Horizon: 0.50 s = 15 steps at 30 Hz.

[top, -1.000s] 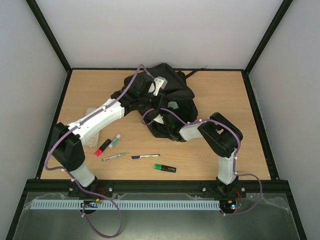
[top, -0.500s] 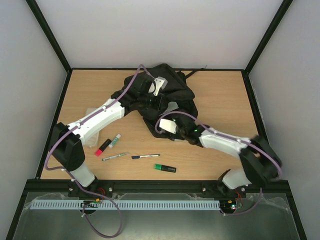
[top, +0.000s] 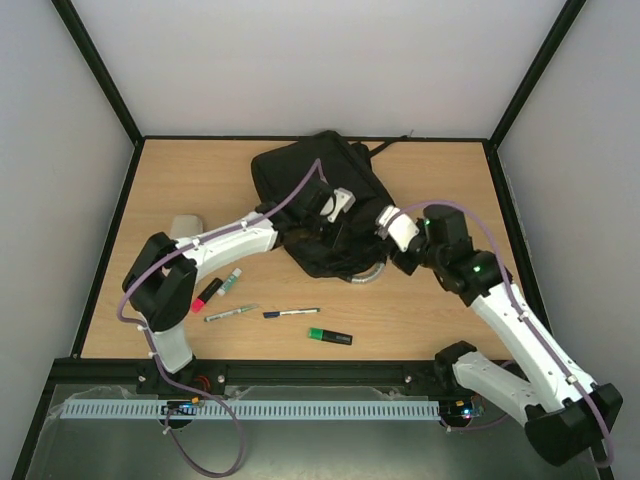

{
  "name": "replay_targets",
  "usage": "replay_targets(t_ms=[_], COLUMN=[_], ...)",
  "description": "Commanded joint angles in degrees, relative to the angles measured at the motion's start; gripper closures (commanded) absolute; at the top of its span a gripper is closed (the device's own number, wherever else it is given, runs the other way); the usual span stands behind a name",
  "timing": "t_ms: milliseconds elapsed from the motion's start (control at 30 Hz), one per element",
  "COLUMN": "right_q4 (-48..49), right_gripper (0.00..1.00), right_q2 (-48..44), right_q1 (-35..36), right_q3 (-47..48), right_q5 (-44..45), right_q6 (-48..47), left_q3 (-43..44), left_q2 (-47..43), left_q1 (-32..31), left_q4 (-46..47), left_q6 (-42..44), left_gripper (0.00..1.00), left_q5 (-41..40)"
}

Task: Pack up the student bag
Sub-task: Place the book in the student bag, then move the student bag to the center of the board.

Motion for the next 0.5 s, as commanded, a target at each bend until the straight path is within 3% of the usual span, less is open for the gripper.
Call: replay_targets(t_ms=[0, 33, 67, 133, 333, 400, 467], right_q4=[-1.4, 0.5, 2.6, 6.4, 15.7, 17.1, 17.8], right_gripper=[0.59, 0.60, 0.59, 0.59, 0.47, 0.44, 0.43], right_q2=[2.9, 4.1, 5.4, 9.7, 24.2, 28.6, 33.0], right_q1=[-7.2, -9.2, -11.6, -16.3, -18.7, -18.7, -18.7], right_q3=[3.9, 4.1, 4.3, 5.6, 10.4, 11.2, 11.3], right_q5=[-9.2, -10.8, -12.4, -14.0, -9.7, -8.2, -7.1], right_q6=[7.4, 9.1, 11.6, 17.7, 29.1, 30.3, 30.6], left_q3=[-2.9, -3.4, -4.0, -5.8, -14.3, -16.2, -18.1], left_q2=[0.3, 0.3, 0.3, -0.6, -11.8, -15.6, -18.1], left_q1=[-3.0, -3.5, -3.9, -5.1, -6.9, -5.5, -1.1], left_q4=[5.0, 4.5, 3.9, 2.6, 2.3, 1.7, 2.1], left_q6=[-2.1, -2.4, -2.6, -3.2, -5.9, -8.9, -12.4], left_gripper=[0.93, 0.89, 0.74, 0.55, 0.25, 0.13, 0.08], left_q5=[-0.4, -0.7, -0.9, -2.9, -12.4, -19.4, -21.7])
